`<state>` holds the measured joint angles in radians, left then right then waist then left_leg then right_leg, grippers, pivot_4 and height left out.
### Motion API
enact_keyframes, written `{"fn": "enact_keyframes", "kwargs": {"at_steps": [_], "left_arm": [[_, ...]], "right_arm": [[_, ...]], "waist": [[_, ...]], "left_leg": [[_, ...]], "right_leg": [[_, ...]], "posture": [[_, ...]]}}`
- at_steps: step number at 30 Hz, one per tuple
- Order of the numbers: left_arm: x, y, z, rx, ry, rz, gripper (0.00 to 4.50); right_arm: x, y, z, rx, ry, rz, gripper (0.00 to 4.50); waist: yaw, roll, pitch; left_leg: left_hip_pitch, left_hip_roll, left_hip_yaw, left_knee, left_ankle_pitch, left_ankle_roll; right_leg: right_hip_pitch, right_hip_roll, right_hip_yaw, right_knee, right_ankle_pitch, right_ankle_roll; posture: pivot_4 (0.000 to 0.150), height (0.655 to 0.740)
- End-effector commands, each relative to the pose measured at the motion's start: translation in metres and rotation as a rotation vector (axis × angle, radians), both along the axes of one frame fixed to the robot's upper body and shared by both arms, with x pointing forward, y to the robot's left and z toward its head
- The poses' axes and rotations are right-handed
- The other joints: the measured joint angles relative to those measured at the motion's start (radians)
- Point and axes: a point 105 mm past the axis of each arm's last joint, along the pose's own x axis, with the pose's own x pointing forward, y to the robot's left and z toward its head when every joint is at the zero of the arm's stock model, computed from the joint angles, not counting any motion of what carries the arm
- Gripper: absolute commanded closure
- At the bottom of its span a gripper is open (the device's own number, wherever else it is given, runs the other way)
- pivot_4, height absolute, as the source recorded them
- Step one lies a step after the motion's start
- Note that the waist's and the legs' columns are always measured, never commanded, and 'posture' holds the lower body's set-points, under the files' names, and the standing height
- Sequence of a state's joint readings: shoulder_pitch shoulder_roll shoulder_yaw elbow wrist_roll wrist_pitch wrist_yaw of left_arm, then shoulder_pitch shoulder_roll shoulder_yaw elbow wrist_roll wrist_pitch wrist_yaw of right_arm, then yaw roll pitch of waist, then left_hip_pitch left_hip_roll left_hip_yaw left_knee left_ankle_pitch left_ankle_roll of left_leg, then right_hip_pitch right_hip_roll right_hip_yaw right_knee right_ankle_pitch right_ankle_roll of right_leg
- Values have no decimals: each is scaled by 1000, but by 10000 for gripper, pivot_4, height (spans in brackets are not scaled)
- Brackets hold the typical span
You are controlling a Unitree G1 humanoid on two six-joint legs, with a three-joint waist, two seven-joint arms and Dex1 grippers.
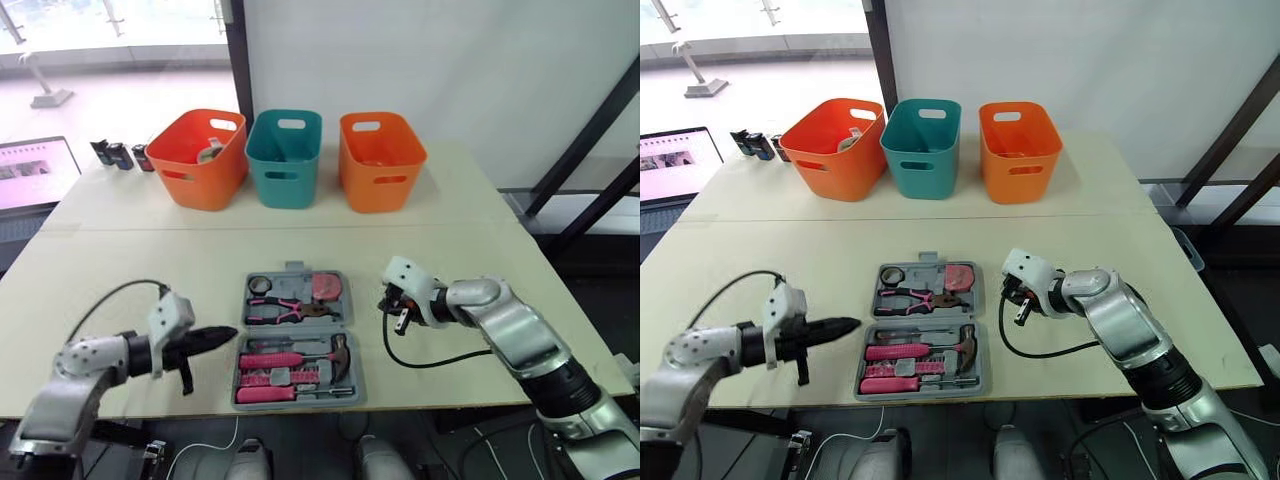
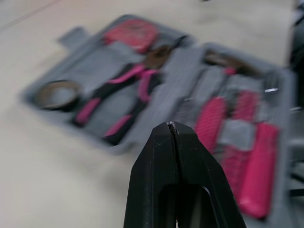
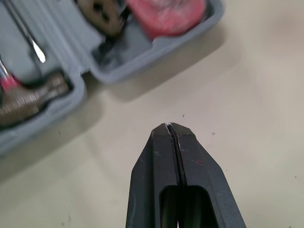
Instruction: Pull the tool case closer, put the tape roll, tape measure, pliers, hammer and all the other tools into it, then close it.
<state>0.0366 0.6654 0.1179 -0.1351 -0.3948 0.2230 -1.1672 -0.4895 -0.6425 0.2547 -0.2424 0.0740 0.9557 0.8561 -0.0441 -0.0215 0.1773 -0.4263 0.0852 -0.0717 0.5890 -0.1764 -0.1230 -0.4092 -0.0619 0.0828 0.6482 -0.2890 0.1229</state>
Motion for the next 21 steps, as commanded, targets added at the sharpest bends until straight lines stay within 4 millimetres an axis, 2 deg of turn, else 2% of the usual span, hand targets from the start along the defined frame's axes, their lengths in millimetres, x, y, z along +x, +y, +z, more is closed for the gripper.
{"fn": "enact_keyframes", "kwargs": {"at_steps": [1, 6, 13, 16, 19, 20, 21], "left_arm": [[-5, -11, -6, -30, -2, -70, 45000], [-8, -15, -34, 8, 28, -109, 45000], [-9, -11, -73, 106, 85, -103, 45000], [-7, -6, -92, 191, 104, -96, 45000], [-14, -2, -104, 246, 115, -127, 45000], [-15, 0, -107, 257, 118, -132, 45000], [-17, 2, -108, 264, 121, -137, 45000]], "right_arm": [[1, 8, 11, 82, -13, -19, 44867], [-1, 18, 15, 166, 19, -41, 44867], [3, 20, 15, 209, 51, -94, 44867], [12, 19, 16, 274, 68, -162, 36901], [17, 24, 9, 325, 130, -204, 22623], [18, 29, 7, 351, 162, -204, 16416], [21, 35, 4, 385, 200, -210, 12226]], "waist": [[0, 0, 0], [0, 0, 0], [1, 1, -1], [1, 2, -1], [0, 10, -7], [0, 11, -8], [0, 12, -9]], "left_leg": [[0, 0, 0, 0, 0, 0], [0, 0, 0, 1, 0, 0], [0, 0, 0, 1, 0, 0], [1, 0, 0, 1, 0, 0], [2, 0, 0, 1, 0, 0], [2, 0, 1, 1, 0, 0], [3, 0, 1, 1, 0, 0]], "right_leg": [[0, 0, 0, 0, 0, 0], [0, 0, 0, 0, 0, 0], [0, 0, 0, 0, 0, -1], [1, 0, 0, 0, 1, -1], [2, 0, 0, -1, 1, -1], [3, 0, 0, -1, 1, -1], [3, 0, 0, 0, 1, -1]], "posture": [[1500, 7400], [1500, 7400], [1500, 7400], [1500, 7400], [1500, 7400], [1500, 7400], [1500, 7400]]}}
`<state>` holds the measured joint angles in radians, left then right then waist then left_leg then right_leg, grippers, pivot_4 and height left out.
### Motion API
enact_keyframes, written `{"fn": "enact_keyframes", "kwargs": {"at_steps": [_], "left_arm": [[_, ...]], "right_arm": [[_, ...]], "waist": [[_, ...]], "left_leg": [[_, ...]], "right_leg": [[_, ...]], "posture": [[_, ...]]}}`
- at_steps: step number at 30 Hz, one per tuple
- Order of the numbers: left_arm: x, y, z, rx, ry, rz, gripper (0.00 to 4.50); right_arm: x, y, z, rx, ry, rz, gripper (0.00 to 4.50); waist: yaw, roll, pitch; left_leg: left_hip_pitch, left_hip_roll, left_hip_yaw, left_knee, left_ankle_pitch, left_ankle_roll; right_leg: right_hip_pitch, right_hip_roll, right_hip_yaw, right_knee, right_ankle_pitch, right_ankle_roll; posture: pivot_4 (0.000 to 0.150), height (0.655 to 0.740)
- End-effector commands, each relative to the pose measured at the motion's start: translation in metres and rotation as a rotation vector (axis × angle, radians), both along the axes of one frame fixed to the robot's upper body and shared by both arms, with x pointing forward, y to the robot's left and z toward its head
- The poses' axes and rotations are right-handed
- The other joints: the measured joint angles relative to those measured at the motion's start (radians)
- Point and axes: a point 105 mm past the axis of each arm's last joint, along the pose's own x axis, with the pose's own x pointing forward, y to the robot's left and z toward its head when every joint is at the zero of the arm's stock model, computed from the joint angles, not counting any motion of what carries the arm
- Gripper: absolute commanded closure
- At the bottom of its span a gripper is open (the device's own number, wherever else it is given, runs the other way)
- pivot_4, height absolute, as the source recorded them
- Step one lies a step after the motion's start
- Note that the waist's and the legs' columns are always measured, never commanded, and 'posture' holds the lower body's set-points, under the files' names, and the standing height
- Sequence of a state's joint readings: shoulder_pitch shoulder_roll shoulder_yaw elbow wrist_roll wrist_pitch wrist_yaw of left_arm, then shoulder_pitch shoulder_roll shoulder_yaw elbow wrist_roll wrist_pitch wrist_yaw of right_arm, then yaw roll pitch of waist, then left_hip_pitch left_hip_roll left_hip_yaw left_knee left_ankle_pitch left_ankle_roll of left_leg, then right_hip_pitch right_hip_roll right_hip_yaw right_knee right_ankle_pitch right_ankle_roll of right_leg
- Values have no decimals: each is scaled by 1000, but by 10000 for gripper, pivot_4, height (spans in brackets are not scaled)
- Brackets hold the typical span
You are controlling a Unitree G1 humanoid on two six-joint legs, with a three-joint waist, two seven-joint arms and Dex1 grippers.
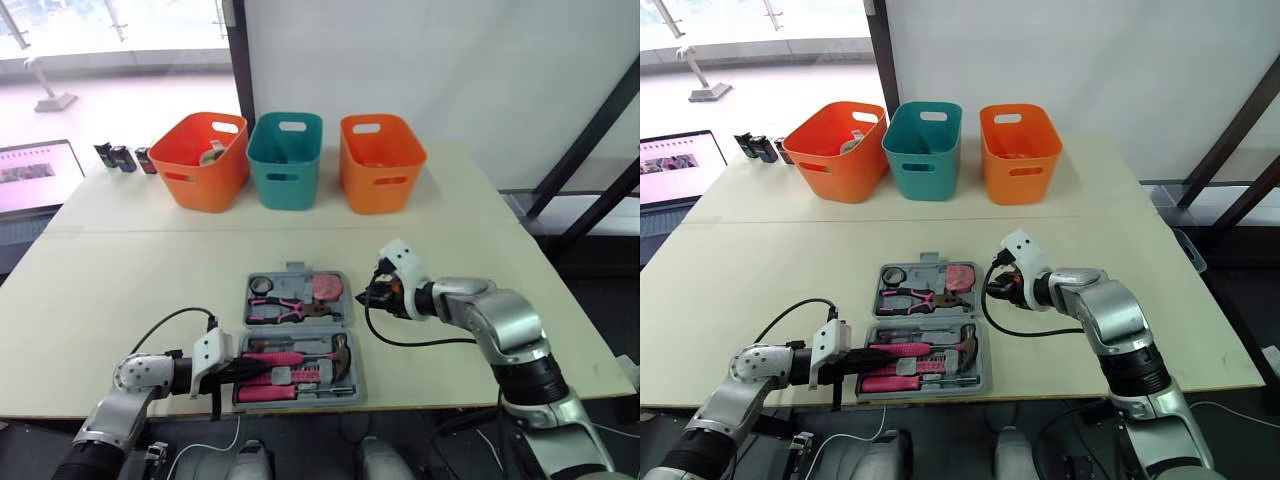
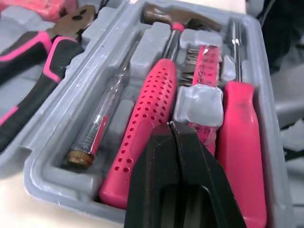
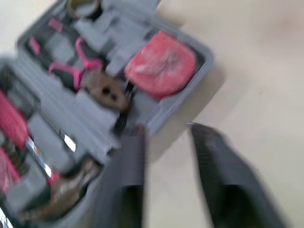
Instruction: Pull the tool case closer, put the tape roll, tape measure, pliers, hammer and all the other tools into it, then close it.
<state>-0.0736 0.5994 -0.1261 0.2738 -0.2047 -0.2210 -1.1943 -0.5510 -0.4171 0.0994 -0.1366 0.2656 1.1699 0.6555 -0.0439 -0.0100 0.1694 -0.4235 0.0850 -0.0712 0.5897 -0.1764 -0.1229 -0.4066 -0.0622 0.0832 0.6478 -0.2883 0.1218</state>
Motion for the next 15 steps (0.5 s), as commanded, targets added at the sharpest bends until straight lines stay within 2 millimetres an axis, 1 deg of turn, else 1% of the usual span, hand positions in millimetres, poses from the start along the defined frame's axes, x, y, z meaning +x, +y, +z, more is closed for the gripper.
{"fn": "enact_keyframes", "kwargs": {"at_steps": [1, 2, 3, 5, 7, 10, 12, 15], "left_arm": [[-20, 24, -43, 154, 144, 38, 45000], [-21, 25, -44, 159, 143, 35, 45000], [-21, 25, -45, 166, 141, 29, 45000], [-23, 27, -47, 186, 135, 12, 45000], [-23, 27, -47, 191, 127, 5, 45000], [-22, 28, -47, 200, 115, -2, 45000], [-21, 29, -46, 205, 109, -2, 45000], [-20, 30, -46, 215, 101, -6, 45000]], "right_arm": [[11, 16, 3, 126, 70, -15, 6667], [15, 21, 1, 166, 103, -30, 1705], [20, 24, -1, 188, 129, -45, 746], [33, 25, -8, 209, 167, -91, 746], [44, 22, -18, 187, 194, -129, 746], [49, 24, -27, 183, 230, -132, 746], [53, 28, -30, 203, 253, -139, 746], [55, 36, -41, 240, 305, -158, 746]], "waist": [[-2, 3, -2], [-4, 4, -3], [-5, 6, -4], [-6, 7, -5], [-5, 8, -6], [-3, 7, -7], [-4, 8, -7], [-12, 10, -10]], "left_leg": [[1, 0, 0, -1, 0, 0], [3, 0, 0, -1, 0, 0], [4, 0, 0, -2, 0, 0], [6, 0, 1, -3, 0, 0], [6, 0, 1, -5, 0, 0], [8, 0, 1, -7, 0, 0], [10, 0, 1, -10, 0, 0], [15, 0, 1, -12, 0, 0]], "right_leg": [[0, 0, 0, 0, 0, 0], [1, 0, 0, 0, 0, 0], [2, 0, 0, 0, 0, 0], [3, 0, 1, 0, 0, 0], [3, 0, 1, 0, 0, 0], [3, 0, 1, 0, 0, 0], [3, 1, 2, 0, 0, 0], [5, 3, 5, 1, 0, 0]], "posture": [[1500, 7400], [1500, 7400], [1500, 7400], [1500, 7400], [1500, 7400], [1500, 7400], [1500, 7400], [1500, 7400]]}}
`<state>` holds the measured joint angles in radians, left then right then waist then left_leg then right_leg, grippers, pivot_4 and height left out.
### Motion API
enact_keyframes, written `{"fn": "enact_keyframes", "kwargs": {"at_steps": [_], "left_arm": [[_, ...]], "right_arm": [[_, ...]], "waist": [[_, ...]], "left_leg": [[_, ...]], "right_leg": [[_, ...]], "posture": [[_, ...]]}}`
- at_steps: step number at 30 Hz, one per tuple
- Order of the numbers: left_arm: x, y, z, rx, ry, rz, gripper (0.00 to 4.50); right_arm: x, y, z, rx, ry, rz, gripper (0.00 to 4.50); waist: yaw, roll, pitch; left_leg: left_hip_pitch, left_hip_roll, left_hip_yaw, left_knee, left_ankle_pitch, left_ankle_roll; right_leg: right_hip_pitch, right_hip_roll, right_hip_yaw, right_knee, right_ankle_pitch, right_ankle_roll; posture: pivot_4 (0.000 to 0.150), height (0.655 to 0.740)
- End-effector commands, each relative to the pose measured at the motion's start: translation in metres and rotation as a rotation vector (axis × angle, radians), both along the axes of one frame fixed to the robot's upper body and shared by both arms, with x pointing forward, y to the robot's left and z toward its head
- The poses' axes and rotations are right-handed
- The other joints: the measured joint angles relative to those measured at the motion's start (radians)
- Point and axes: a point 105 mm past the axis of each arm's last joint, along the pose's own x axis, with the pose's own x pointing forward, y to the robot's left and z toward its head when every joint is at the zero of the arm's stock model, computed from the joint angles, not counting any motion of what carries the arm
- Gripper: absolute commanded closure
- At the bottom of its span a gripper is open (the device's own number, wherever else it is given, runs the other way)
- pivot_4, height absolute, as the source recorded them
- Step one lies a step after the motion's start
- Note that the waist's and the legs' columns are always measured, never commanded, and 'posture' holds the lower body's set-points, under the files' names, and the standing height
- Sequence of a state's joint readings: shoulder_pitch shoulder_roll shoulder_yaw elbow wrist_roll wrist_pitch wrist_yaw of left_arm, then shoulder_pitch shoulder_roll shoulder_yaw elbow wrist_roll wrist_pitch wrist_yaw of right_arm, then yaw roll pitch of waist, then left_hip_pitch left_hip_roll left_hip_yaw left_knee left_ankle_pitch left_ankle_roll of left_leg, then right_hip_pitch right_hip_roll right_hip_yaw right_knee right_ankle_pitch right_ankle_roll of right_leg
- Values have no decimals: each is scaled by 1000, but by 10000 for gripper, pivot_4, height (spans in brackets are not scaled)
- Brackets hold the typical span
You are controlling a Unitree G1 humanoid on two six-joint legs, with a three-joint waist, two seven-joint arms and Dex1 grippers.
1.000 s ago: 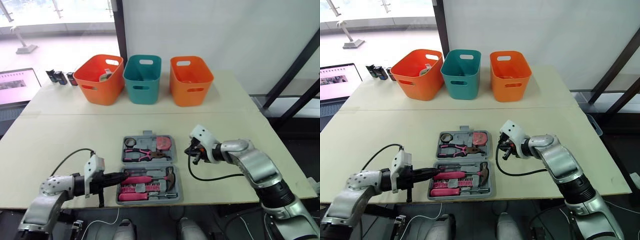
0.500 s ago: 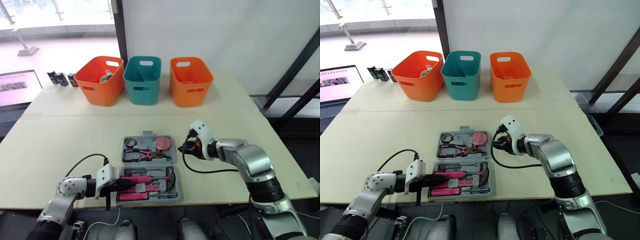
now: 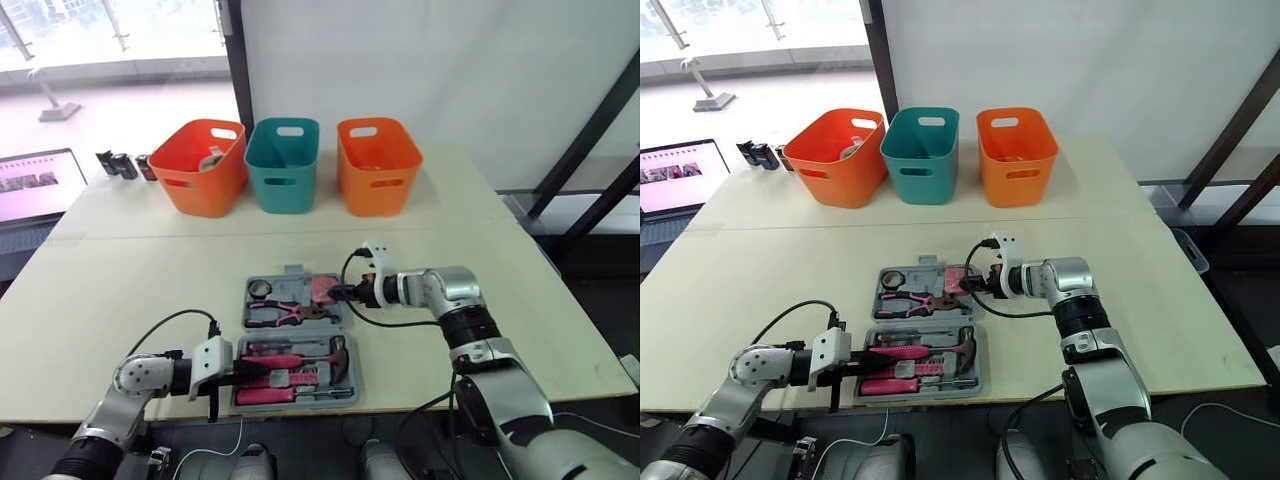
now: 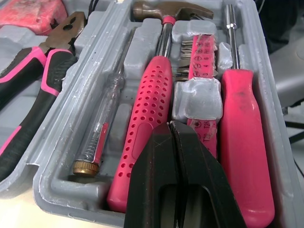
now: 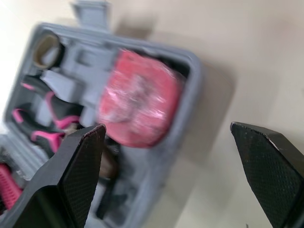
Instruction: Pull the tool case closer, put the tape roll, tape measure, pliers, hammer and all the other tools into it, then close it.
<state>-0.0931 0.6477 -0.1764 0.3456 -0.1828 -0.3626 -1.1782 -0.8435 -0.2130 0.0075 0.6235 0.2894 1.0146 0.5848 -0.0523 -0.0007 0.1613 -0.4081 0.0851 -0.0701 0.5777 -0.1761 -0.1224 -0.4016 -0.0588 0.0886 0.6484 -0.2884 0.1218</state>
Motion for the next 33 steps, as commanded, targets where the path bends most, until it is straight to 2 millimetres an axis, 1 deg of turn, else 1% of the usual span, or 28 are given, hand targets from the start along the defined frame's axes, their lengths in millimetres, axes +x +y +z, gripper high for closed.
{"fn": "enact_keyframes", "kwargs": {"at_steps": [1, 4, 7, 11, 13, 15, 19, 22, 28, 33], "left_arm": [[-19, 24, -41, 149, 161, 56, 45000], [-19, 25, -41, 160, 157, 48, 45000], [-19, 26, -42, 175, 156, 37, 45000], [-17, 27, -43, 202, 160, 31, 45000], [-16, 25, -43, 211, 166, 32, 45000], [-14, 23, -42, 212, 162, 29, 45000], [-9, 20, -39, 209, 145, 29, 45000], [-9, 20, -38, 214, 142, 21, 45000], [-7, 20, -36, 214, 138, 21, 45000], [0, 20, -26, 201, 113, 38, 45000]], "right_arm": [[5, 10, -4, 57, 26, -20, 746], [5, 21, -8, 146, 66, -31, 746], [5, 33, -3, 258, 91, -28, 746], [3, 44, 2, 342, 97, 5, 746], [4, 48, 12, 417, 73, 21, 746], [6, 48, 19, 456, 43, 32, 746], [6, 49, 30, 487, -10, 72, 746], [-2, 50, 42, 520, -51, 156, 746], [-13, 49, 46, 453, -133, 252, 746], [-20, 42, 46, 424, -144, 277, 746]], "waist": [[-9, 1, -3], [-20, 2, -8], [-21, 3, -9], [-20, 4, -9], [-20, 4, -9], [-20, 4, -9], [-20, 5, -9], [-19, 5, -9], [-17, 5, -8], [-16, 5, -8]], "left_leg": [[0, 0, 0, 0, 0, 0], [2, 0, 0, 0, 0, 0], [3, 0, 0, 0, 0, 0], [3, 0, 0, -1, 0, 0], [3, 0, 0, -1, 0, 0], [2, 0, 1, -1, 0, 0], [2, 0, 1, -1, 0, 0], [1, 0, 1, -1, 0, 0], [1, 0, 1, -1, 0, 0], [1, -1, 2, -1, 0, 0]], "right_leg": [[0, 0, 1, 0, 0, 0], [1, 1, 3, 0, -1, 1], [1, 2, 4, 0, -1, 2], [1, 2, 5, 0, -1, 2], [0, 2, 5, 0, -2, 2], [0, 2, 6, 0, -2, 2], [-2, 3, 8, 0, -1, 2], [-3, 4, 9, 0, -2, 2], [-6, 4, 9, 0, -2, 2], [-7, 4, 9, -1, -2, 2]], "posture": [[1500, 7400], [1500, 7400], [1500, 7400], [1500, 7400], [1500, 7400], [1500, 7400], [1500, 7400], [1500, 7400], [1500, 7400], [1500, 7400]]}}
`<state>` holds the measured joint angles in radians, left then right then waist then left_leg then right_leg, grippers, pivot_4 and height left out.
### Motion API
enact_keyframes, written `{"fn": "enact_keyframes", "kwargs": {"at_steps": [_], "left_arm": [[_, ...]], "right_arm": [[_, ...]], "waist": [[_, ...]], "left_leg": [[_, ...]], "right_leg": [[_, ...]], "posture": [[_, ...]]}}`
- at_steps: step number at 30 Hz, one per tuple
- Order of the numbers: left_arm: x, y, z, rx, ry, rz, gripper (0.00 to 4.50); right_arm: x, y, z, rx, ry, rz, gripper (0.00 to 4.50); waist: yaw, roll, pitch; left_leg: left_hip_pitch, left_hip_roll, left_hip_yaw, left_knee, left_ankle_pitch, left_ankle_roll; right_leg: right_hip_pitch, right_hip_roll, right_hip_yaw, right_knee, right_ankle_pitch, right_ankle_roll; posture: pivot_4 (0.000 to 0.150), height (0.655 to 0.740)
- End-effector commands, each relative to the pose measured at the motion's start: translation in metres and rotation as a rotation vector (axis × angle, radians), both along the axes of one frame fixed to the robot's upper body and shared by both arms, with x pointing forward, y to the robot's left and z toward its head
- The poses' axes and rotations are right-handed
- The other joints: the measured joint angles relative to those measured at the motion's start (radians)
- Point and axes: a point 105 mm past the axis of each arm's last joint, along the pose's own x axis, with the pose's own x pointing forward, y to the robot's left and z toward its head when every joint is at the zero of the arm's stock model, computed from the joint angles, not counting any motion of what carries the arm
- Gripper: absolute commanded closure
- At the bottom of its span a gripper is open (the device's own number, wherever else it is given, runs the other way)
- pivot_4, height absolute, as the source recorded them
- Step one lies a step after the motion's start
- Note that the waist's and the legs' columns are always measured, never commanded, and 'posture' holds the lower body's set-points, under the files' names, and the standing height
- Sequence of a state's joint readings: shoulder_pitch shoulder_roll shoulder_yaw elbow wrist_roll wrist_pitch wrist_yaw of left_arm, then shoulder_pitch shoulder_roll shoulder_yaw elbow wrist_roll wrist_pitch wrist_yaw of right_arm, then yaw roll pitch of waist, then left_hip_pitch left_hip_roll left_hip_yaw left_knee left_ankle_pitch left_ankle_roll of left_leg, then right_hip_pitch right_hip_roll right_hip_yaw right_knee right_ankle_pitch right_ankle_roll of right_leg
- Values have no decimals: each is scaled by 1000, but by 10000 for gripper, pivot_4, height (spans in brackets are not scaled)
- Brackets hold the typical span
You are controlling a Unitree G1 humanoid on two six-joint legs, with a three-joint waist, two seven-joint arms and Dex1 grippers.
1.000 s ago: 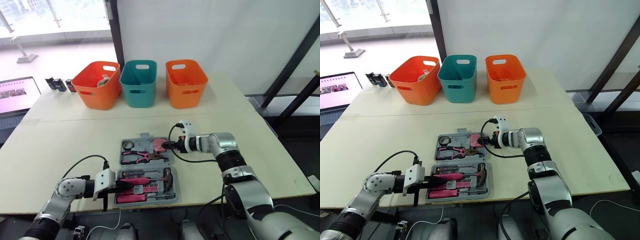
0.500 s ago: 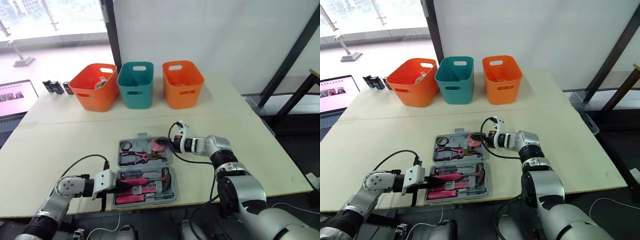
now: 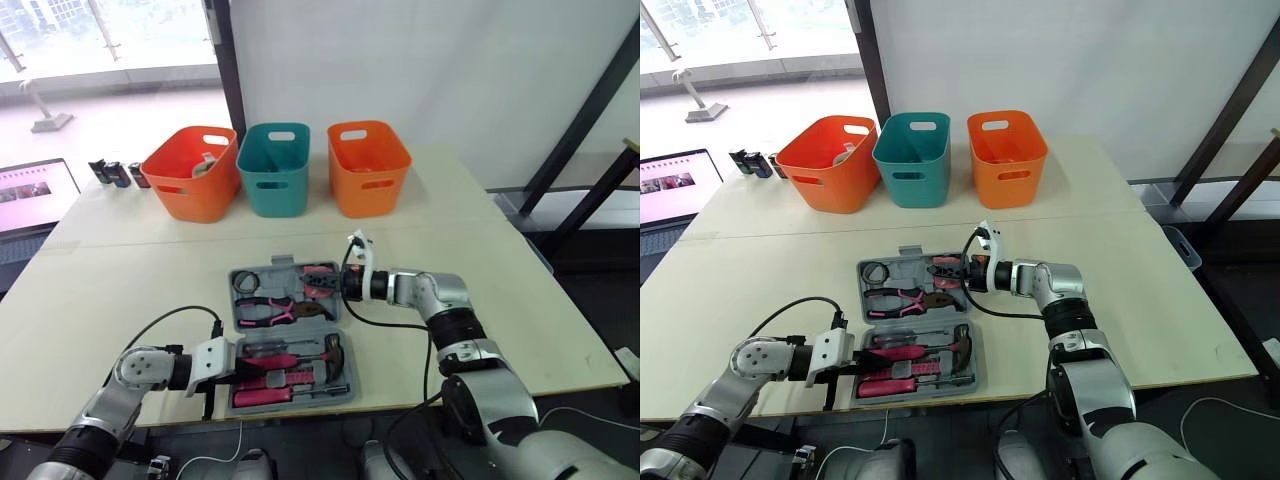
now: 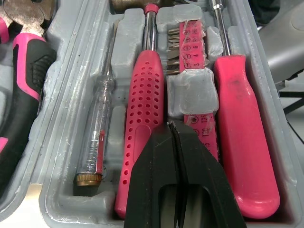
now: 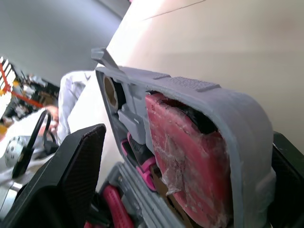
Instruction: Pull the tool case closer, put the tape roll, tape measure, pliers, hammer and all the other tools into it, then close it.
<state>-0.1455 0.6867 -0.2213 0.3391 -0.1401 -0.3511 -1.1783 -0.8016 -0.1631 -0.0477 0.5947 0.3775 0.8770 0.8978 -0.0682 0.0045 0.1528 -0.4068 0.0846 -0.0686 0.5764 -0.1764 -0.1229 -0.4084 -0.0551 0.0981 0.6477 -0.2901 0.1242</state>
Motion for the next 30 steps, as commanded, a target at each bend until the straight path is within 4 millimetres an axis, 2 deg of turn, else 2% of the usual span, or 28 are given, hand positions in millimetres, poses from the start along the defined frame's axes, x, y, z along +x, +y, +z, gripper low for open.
{"fn": "enact_keyframes", "kwargs": {"at_steps": [1, 10, 17, 28, 30], "left_arm": [[-4, 20, -25, 113, 117, 105, 45000], [0, 9, 13, 23, 107, 134, 45000], [-2, 6, 24, 19, 101, 159, 45000], [3, 8, 38, -14, 79, 201, 45000], [5, 9, 46, -46, 65, 218, 45000]], "right_arm": [[-6, 4, 12, 25, -38, 55, 746], [-6, 1, 12, 9, -50, 56, 746], [-4, 2, 16, 21, -60, 65, 746], [-6, 4, 24, 53, -75, 99, 746], [-6, 4, 24, 51, -78, 104, 746]], "waist": [[0, 0, 0], [-3, -5, 4], [-2, -10, 8], [-3, -16, 14], [-3, -16, 15]], "left_leg": [[0, 0, 0, 0, 0, 0], [-5, 0, 1, -1, 0, 0], [-20, 0, 1, -1, 0, 0], [-20, 1, 1, -1, 0, 0], [-20, 1, 1, -1, 0, 0]], "right_leg": [[0, 0, 0, 0, 0, 0], [-2, 0, 1, 0, 0, -1], [-16, 1, 1, 1, 2, -2], [-16, 3, 2, 1, 2, -3], [-16, 3, 2, 1, 2, -3]], "posture": [[1500, 7400], [1500, 7400], [1500, 7400], [1500, 7400], [1500, 7400]]}}
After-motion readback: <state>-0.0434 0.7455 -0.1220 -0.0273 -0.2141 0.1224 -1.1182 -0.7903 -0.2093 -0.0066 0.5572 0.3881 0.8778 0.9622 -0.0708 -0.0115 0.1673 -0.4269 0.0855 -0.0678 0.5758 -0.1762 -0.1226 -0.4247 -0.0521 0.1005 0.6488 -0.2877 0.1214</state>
